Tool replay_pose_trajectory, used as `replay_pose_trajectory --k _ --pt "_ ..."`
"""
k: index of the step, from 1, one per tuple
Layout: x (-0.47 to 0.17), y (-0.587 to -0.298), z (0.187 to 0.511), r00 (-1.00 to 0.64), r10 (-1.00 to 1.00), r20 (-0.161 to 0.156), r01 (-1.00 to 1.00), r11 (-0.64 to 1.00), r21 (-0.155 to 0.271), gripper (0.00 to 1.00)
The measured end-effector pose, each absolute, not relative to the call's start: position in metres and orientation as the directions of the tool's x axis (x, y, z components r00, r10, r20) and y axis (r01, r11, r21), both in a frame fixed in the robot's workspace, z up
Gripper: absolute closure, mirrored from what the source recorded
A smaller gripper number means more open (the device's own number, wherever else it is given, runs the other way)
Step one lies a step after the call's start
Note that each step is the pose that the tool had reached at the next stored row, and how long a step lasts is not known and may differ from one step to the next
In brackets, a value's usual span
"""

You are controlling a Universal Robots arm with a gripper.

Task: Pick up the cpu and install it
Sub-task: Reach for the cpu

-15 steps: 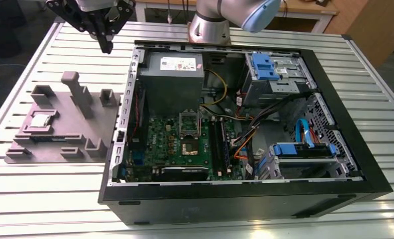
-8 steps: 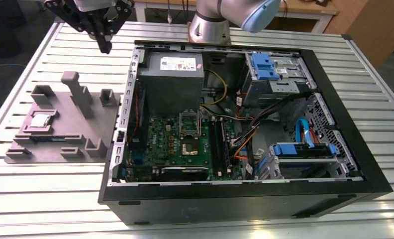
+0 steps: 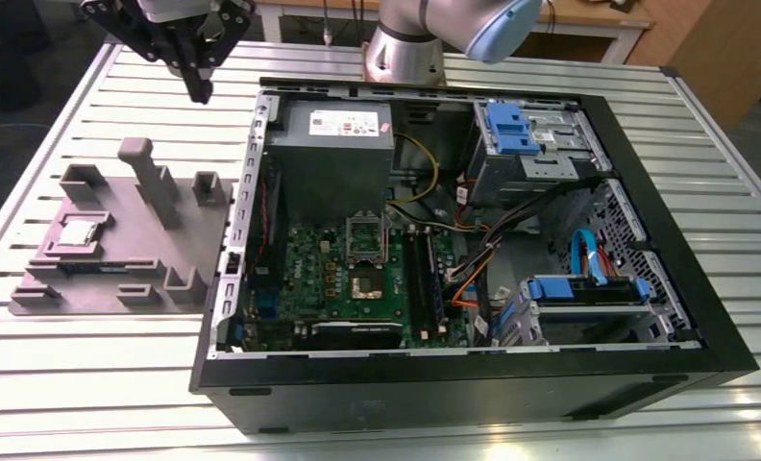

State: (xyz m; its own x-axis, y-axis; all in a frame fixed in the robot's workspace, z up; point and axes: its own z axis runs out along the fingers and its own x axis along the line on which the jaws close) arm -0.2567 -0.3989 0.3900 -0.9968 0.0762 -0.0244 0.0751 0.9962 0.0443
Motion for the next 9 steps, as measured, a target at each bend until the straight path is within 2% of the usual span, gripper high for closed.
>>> replay_pose_trajectory --k 9 --pt "-0.2616 -0.3989 0.3898 -0.997 0.076 -0.025 0.075 0.996 0.044 0.9"
